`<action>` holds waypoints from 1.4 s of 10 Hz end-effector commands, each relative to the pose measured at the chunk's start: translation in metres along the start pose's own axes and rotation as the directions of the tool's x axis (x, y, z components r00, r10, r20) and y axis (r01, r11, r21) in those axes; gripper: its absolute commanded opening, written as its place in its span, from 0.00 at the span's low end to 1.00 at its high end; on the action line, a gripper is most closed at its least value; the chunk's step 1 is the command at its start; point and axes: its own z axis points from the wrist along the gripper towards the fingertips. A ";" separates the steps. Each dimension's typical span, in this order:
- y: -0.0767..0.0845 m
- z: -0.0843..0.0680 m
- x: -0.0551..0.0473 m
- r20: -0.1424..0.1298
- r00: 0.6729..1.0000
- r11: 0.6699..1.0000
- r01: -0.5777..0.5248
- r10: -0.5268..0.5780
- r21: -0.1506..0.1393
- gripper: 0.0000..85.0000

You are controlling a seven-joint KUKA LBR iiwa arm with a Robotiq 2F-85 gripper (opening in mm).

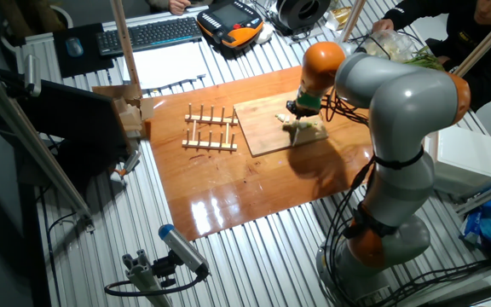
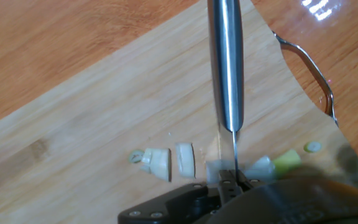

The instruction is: Chop the scallions

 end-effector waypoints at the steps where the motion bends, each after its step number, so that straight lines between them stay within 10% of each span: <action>1: 0.002 -0.001 0.004 0.005 1.000 1.000 -0.003 0.003 -0.001 0.00; 7: 0.003 -0.013 0.010 -0.025 1.000 1.000 -0.011 0.010 -0.009 0.00; 14: -0.008 -0.037 -0.020 -0.077 0.994 0.996 0.081 -0.083 -0.023 0.00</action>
